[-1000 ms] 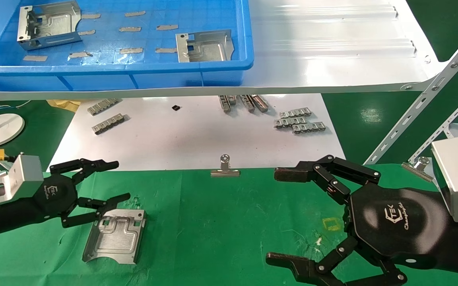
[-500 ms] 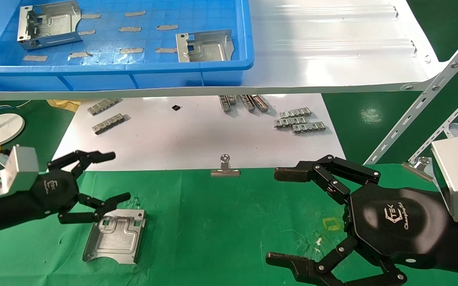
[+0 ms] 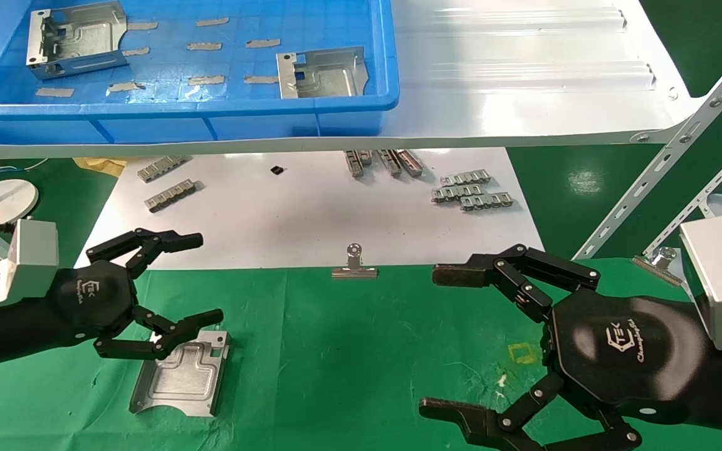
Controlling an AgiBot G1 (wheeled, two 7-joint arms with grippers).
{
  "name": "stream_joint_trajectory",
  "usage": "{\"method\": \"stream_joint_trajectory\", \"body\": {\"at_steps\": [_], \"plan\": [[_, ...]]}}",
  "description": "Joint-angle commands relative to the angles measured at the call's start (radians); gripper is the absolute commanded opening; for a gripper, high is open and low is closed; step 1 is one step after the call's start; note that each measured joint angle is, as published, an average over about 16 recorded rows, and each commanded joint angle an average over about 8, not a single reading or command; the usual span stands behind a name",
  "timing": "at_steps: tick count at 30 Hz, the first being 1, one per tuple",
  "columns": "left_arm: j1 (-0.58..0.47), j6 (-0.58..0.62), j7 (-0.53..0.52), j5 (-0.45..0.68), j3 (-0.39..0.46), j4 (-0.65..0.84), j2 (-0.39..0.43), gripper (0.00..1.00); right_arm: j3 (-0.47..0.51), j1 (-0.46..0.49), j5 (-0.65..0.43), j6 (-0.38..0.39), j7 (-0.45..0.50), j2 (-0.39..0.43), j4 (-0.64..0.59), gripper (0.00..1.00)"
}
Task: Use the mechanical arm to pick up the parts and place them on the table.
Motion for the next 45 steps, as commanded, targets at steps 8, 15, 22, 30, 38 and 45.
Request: {"method": "stream_joint_trajectory", "body": {"at_steps": [8,15,22,30,38,45], "plan": [[0.058,-0.016,-0.126,-0.017,-0.065,-0.169,-0.026,1.00,0.000,0.000,0.000,0.000,0.000,0.000,0.000,1.00],[0.103,-0.029,-0.224,-0.030,-0.116,-0.301,-0.046,1.00,0.000,0.000,0.000,0.000,0.000,0.000,0.000,1.00],[0.148,-0.041,-0.322,-0.044,-0.167,-0.433,-0.066,1.00,0.000,0.000,0.000,0.000,0.000,0.000,0.000,1.00],[0.200,-0.056,-0.433,-0.059,-0.225,-0.583,-0.089,1.00,0.000,0.000,0.000,0.000,0.000,0.000,0.000,1.00],[0.247,-0.069,-0.535,-0.073,-0.278,-0.721,-0.110,1.00,0.000,0.000,0.000,0.000,0.000,0.000,0.000,1.00],[0.267,-0.074,-0.569,-0.081,-0.300,-0.778,-0.119,1.00,0.000,0.000,0.000,0.001,0.000,0.000,0.000,1.00]]}}
